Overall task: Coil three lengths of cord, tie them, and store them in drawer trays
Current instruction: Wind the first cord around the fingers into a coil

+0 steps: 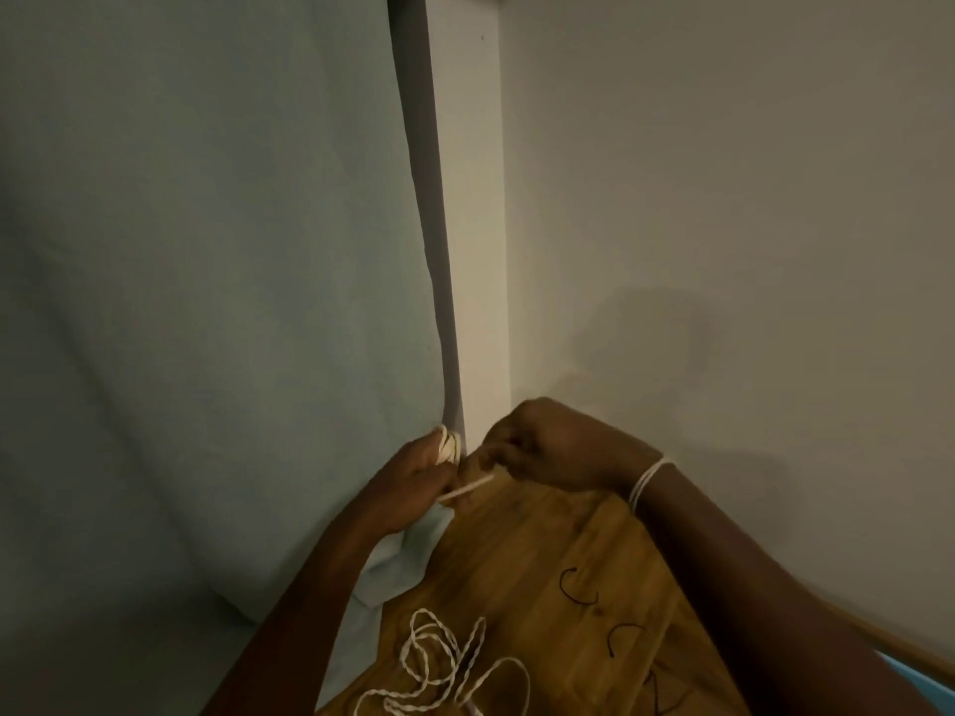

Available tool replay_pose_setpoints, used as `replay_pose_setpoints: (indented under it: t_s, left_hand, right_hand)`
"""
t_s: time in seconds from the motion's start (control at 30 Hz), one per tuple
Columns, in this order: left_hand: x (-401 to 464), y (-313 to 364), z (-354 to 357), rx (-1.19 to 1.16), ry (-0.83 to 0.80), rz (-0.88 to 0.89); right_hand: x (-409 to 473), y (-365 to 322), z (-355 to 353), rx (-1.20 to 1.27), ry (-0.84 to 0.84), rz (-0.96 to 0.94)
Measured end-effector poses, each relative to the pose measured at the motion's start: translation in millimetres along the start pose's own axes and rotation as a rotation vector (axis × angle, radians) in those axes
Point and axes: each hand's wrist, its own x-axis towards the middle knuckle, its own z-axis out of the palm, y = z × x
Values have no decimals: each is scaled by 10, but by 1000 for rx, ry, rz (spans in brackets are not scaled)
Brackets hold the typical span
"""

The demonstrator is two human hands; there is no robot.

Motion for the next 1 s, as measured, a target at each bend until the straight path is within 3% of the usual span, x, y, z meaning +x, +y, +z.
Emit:
replay_pose_setpoints:
  t_s: [0.13,0.2,0.37,0.47,0.63,0.77,0.87,1.0]
  left_hand:
    - [-185,126,84,-816,-314,161]
    - [-204,199,132,-1005,-368,219]
    - [-105,140,170,-1072,-251,257]
    - [-27,-9,202,-1058,-158,204]
    - [26,82,398,-709,152,36]
    - [88,309,556,-503,333,37]
    - [141,347,677,-548,353,14]
    - [219,413,926,-705,245,-99]
  right_hand:
    - [141,49,-117,262,292,16]
    - [202,110,82,316,427,25]
    - [261,173,646,641,514,94]
    - [297,134,876,632,494,174]
    - [332,253,1014,550,619,218]
    - [306,352,938,472,702,224]
    - [261,462,891,433,742,231]
    - [90,731,898,493,704,305]
